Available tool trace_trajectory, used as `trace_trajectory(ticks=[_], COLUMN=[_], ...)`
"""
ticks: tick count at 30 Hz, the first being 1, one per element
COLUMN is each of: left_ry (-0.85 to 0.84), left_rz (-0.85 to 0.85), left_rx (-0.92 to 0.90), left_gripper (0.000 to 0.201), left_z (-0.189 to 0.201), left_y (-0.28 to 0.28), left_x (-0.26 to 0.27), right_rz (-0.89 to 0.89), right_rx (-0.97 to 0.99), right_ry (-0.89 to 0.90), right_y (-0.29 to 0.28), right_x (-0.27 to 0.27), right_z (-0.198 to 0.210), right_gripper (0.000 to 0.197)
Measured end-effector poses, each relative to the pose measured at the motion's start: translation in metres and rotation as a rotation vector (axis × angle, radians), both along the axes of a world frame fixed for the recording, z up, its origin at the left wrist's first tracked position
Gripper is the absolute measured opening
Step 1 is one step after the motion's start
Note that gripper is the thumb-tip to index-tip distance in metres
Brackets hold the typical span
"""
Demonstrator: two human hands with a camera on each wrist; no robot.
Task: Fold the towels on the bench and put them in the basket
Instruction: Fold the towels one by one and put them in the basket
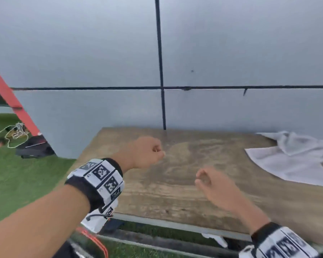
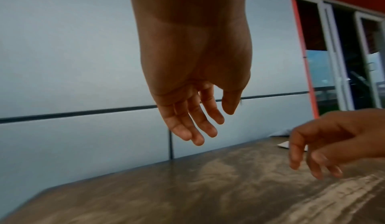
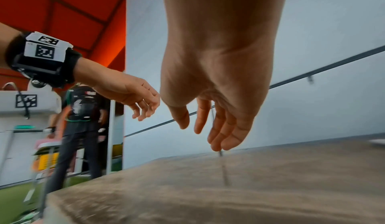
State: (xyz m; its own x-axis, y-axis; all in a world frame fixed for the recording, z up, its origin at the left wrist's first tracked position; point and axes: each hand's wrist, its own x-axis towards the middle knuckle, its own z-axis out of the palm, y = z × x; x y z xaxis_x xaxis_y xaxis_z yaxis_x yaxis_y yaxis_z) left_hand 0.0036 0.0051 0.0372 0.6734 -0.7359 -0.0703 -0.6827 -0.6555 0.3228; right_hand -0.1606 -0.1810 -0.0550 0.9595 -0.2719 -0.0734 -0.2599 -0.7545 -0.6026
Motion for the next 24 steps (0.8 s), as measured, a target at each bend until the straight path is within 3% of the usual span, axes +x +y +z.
trace_trajectory(ticks=[3,7,11,16,20,24], left_ry=[0.050,0.120,0.181,0.137,0.106,0.061], left_rz=[-0.134,-0.316,-0.428,-0.427,-0.407,-0.367], left_rx=[-0.006,0.046,0.053,-0.020,-0.049,-0.039], left_gripper=[0.021,0.023,0.029,0.054,0.071,0.040], left_z=[-0.023,-0.067,-0.120,-0.147,-0.157,-0.155], left_y=[-0.084,-0.177,-0.240,-0.279,-0.293,-0.291], left_x=[-0.030,-0.072,-0.100,-0.114,-0.109,-0.113], right_rz=[-0.218,-0.424,-0.526,-0.633,-0.616,-0.531], right_rx=[0.001,-0.158,-0.379,-0.433,-0.467,-0.375], right_ry=[0.030,0.208,0.268,0.168,0.147,0.160], right_y=[-0.062,-0.126,-0.168,-0.193,-0.192,-0.181], right_x=[-0.024,-0.052,-0.069,-0.081,-0.083,-0.083], right_z=[-0.008,-0.025,-0.043,-0.057,-0.059,-0.054], right_gripper=[0.015,0.040,0.037,0.027,0.018,0.020])
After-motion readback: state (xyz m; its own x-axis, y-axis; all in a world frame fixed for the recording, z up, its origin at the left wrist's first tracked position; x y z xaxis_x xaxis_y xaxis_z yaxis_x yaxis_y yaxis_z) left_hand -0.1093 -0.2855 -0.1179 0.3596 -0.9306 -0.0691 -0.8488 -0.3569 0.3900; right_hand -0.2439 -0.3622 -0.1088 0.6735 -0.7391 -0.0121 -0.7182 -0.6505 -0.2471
